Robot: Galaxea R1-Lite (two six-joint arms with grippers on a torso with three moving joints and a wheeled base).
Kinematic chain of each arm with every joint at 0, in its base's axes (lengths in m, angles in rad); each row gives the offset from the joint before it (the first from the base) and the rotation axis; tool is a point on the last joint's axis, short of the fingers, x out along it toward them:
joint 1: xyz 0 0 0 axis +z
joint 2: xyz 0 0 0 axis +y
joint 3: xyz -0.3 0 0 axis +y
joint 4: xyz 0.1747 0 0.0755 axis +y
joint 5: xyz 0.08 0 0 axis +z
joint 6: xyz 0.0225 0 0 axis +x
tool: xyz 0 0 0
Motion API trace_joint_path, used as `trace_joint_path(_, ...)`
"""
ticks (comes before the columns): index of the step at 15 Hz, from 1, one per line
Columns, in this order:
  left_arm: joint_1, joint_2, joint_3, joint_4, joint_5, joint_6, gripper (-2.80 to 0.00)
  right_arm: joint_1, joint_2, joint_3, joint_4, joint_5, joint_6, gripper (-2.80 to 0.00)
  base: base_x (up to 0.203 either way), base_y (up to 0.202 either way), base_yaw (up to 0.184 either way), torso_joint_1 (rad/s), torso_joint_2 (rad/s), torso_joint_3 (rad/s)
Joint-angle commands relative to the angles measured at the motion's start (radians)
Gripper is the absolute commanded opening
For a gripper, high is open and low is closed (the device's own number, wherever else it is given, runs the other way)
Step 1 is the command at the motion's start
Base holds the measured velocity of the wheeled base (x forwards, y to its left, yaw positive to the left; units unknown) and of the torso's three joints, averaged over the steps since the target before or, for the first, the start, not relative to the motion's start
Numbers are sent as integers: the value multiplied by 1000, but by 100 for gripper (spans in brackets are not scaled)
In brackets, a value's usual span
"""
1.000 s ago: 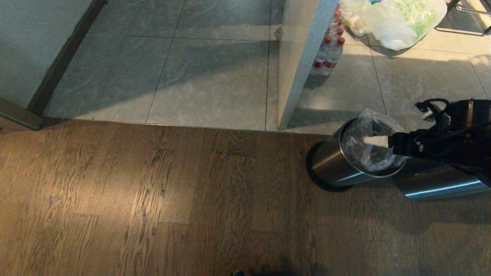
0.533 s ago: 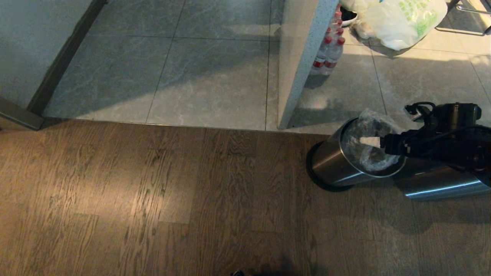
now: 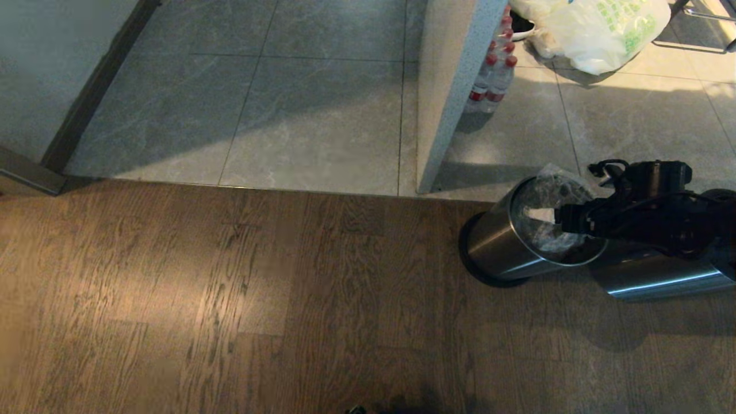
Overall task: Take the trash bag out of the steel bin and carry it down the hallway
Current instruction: Pick up the trash bag
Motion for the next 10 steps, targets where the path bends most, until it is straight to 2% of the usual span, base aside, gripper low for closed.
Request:
trace_joint_path(1, 0, 0, 0, 0, 0, 0, -280, 10, 43, -6, -21, 4, 0, 0, 0, 0, 0, 0, 0, 0)
trace_joint_path(6, 0, 0, 0, 0, 0, 0, -280, 32, 90, -26, -60, 0, -18, 0, 0, 0, 0, 0, 0, 0)
trace_joint_path(8, 0, 0, 0, 0, 0, 0, -280, 40, 105, -27, -92, -33, -36, 0, 0, 0, 0, 0, 0, 0)
trace_joint_path(9, 0, 0, 0, 0, 0, 0, -280, 40, 105, -26, -101, -39, -41, -280, 0, 0, 0, 0, 0, 0)
trace_joint_path(10, 0, 0, 0, 0, 0, 0, -280, 43, 102, -29, -101, -40, -51, -280, 0, 0, 0, 0, 0, 0)
